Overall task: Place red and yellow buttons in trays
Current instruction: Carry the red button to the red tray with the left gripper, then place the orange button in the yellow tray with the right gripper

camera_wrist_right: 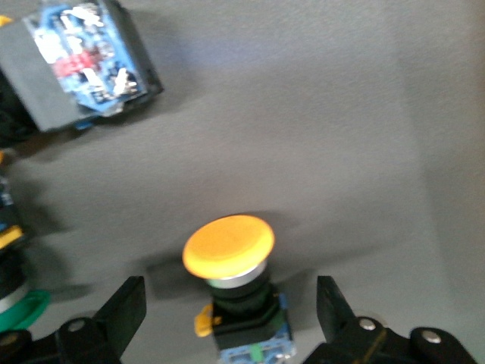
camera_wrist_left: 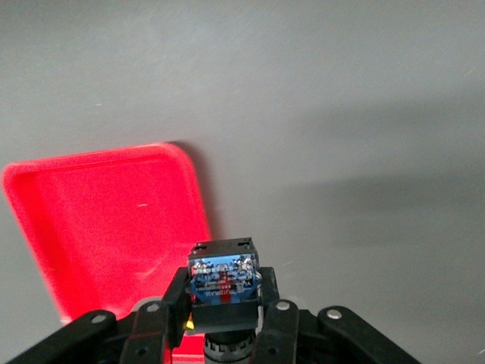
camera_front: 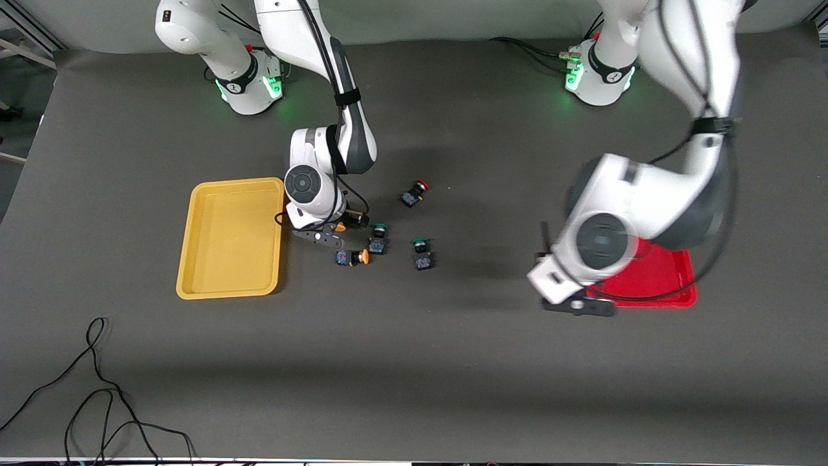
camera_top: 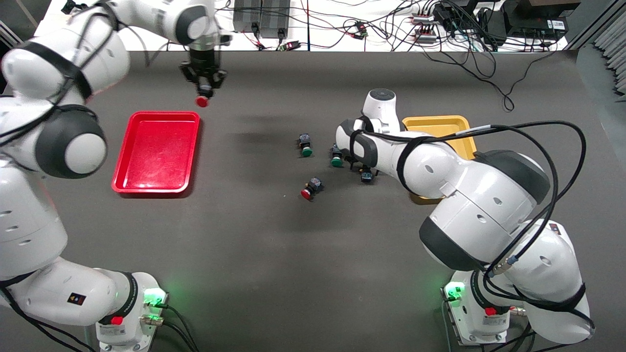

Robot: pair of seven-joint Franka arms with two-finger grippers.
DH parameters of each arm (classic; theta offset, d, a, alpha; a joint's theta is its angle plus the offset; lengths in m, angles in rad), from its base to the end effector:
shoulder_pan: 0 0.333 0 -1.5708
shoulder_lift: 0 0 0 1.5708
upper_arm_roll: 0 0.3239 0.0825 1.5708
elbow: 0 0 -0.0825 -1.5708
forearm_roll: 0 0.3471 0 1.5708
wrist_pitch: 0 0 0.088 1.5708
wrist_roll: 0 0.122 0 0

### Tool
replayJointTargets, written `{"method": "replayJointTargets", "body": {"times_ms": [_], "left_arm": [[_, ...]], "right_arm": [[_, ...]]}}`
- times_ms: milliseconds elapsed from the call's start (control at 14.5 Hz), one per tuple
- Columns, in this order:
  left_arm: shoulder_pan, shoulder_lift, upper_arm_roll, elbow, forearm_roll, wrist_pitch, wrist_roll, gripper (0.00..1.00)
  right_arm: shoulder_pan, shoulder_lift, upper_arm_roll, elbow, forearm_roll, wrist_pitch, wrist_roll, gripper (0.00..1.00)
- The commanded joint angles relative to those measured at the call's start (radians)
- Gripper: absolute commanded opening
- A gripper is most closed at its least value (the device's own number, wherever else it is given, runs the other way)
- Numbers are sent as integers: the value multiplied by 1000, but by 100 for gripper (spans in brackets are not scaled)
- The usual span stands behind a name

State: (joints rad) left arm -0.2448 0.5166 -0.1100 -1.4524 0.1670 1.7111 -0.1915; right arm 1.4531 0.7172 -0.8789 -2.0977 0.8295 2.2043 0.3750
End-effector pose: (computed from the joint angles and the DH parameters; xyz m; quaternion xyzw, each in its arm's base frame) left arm 0.6083 -0.1938 0.3769 -0.9856 0.0992 0.1077 0.0849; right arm 0.4270 0.3076 0.1844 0.9798 -0.1726 -0.0971 0.0284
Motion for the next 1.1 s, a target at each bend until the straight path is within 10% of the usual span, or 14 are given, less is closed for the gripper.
{"method": "replayJointTargets", "body": {"times_ms": [0, 69, 207, 621, 690, 759, 828, 1034], "left_arm": [[86, -72, -8, -202, 2, 97, 162, 0], [126, -72, -8, -257, 2, 160, 190, 0], [166, -75, 6, -386, 2, 319, 221, 0], [179, -86, 59, -637, -3, 654, 253, 0], [179, -87, 59, -637, -10, 647, 247, 17], [179, -95, 61, -637, -20, 641, 245, 79], [179, -107, 59, -635, -26, 631, 242, 99], [164, -177, 59, -596, -81, 500, 234, 100]], "right_arm": [[0, -33, 3, -22, -30, 20, -19, 65], [-3, -35, 3, -21, -30, 20, -19, 33], [-31, -38, 2, -15, -32, 14, -21, 2], [-197, -157, 3, 40, -121, -56, -100, 0], [-220, -162, 0, 63, -133, -107, -113, 0], [-243, -176, -2, 86, -168, -136, -114, 0], [-278, -205, -2, 97, -223, -146, -114, 0], [-422, -281, 14, 97, -390, -155, -201, 0]]}}
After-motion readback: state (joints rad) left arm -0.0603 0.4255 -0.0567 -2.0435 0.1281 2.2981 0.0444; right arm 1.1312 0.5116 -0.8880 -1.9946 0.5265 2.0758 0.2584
